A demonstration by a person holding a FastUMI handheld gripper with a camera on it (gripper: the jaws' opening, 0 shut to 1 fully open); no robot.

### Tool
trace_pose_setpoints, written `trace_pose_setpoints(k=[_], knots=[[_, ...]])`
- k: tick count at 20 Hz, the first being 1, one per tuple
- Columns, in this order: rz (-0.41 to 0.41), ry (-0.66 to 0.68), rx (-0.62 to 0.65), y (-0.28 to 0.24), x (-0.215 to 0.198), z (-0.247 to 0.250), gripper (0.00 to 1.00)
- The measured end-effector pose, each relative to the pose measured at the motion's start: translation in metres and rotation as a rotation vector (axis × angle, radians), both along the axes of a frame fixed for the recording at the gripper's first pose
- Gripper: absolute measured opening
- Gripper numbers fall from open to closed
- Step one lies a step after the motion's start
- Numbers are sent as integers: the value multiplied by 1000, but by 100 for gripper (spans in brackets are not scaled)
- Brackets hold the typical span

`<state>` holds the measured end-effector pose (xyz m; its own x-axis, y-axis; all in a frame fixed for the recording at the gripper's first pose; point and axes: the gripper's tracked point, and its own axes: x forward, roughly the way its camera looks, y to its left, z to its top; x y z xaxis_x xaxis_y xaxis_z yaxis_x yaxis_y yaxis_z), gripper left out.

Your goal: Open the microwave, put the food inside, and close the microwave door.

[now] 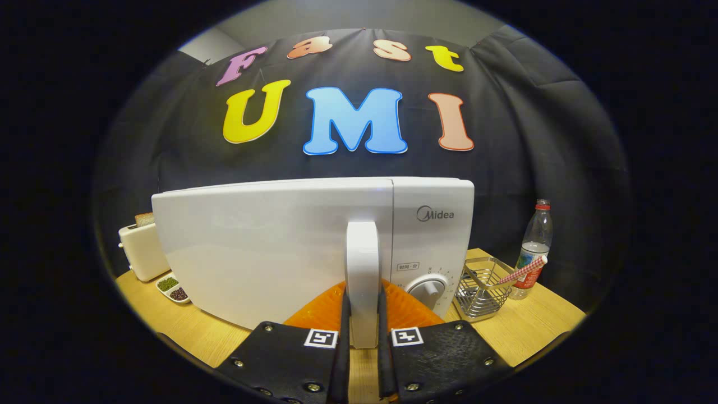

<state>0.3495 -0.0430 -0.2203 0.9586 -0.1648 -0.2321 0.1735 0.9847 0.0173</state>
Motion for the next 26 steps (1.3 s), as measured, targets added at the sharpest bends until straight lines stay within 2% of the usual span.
trace_pose_setpoints(k=[3,5,6,11,18,26], knots=[[-8,8,17,0,-5,3,21],[-12,13,26,1,-6,2,12],[-10,14,39,1,-6,1,12],[-2,-11,-16,20,-53,6,11],[98,-54,9,66,-121,10,11],[199,-110,14,146,-185,12,11]])
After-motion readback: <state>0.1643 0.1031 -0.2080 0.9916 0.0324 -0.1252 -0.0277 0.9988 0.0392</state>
